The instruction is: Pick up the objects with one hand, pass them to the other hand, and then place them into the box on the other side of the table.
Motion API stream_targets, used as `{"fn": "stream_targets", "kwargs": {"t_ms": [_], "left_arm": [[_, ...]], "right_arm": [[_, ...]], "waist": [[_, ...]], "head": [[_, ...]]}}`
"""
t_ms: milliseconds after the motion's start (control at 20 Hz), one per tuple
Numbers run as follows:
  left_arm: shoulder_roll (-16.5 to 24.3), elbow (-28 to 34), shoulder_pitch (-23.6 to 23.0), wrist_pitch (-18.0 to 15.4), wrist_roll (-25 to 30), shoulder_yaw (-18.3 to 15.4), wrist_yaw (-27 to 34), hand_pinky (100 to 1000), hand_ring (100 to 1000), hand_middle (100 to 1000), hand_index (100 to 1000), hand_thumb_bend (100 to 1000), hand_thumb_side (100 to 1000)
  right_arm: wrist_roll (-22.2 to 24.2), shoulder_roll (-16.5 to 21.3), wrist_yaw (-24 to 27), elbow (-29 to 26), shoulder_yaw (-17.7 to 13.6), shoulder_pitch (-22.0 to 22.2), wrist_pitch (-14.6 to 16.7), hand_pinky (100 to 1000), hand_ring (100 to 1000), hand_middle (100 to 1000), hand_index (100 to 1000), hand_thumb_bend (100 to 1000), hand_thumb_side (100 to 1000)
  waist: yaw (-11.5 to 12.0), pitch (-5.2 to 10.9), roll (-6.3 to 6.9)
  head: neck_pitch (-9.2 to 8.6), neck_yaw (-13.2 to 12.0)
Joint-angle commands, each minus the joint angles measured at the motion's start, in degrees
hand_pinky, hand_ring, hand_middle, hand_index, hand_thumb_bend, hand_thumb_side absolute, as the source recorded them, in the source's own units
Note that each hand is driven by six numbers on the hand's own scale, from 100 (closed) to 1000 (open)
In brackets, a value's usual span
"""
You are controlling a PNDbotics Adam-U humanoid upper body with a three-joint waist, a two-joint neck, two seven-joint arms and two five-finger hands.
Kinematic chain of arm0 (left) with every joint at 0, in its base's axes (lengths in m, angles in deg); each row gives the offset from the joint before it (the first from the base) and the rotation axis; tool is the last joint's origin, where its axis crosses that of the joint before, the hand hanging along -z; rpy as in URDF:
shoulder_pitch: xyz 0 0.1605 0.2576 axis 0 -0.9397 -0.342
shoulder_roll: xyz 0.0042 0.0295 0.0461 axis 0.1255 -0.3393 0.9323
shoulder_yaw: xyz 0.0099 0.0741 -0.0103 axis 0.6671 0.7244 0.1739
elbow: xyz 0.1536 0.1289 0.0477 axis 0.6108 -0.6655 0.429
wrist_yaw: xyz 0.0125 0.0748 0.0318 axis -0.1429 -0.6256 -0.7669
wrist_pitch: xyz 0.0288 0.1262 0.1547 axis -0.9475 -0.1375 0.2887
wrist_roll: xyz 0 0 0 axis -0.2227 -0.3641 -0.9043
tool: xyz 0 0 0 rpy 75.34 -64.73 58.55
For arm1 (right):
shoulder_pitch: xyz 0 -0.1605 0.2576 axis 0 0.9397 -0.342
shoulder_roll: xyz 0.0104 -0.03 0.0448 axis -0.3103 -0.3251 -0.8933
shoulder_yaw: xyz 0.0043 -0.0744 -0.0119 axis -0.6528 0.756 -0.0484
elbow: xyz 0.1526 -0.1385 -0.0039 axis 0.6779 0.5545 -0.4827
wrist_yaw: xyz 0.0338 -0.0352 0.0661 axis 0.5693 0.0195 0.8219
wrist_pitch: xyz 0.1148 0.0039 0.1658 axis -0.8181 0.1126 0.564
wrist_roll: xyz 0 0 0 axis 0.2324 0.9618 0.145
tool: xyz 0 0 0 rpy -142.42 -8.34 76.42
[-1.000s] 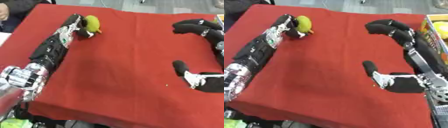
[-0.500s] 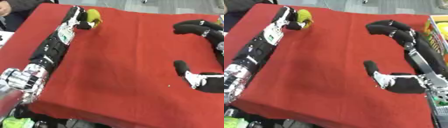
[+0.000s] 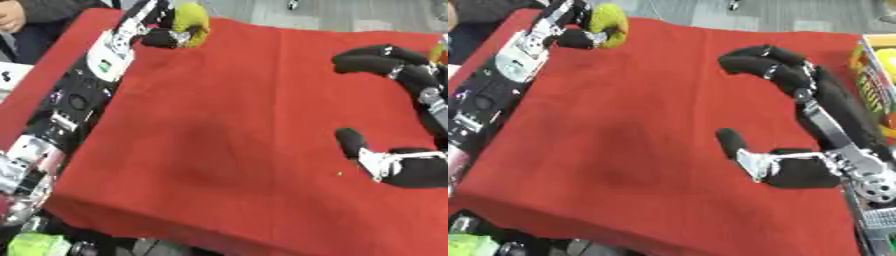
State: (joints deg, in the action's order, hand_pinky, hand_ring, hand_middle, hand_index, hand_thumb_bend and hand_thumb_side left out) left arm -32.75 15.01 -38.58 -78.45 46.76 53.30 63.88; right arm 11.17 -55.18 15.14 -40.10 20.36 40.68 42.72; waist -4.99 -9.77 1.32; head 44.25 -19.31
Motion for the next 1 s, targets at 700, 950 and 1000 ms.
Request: {"fn": "stream_targets", "kwargs": {"t_ms": [700,950,1000], "left_arm": [[0.7,21.2,-1.9,10.2,17.6,15.6,17.9,549,391,301,362,306,216],[-0.3,23.3,-1.2,11.5,20.3,17.5,19.7,551,391,300,362,304,219],[-0.5,23.9,-1.1,11.6,20.7,17.7,19.9,552,391,301,363,303,220]], "right_arm": [[2.8,0.7,-6.3,0.4,0.6,-1.2,0.4,777,799,845,908,342,528],[4.5,0.7,-7.3,0.9,0.9,-1.3,0.8,781,805,857,911,350,534],[4.7,0.7,-7.4,0.9,0.9,-1.3,0.8,781,806,860,912,353,534]], "waist": [[0.0,2.38,0.15],[0.0,2.31,0.06],[0.0,2.3,0.03]], "head": [[-0.13,2.0],[-0.13,2.9],[-0.13,3.1]]}}
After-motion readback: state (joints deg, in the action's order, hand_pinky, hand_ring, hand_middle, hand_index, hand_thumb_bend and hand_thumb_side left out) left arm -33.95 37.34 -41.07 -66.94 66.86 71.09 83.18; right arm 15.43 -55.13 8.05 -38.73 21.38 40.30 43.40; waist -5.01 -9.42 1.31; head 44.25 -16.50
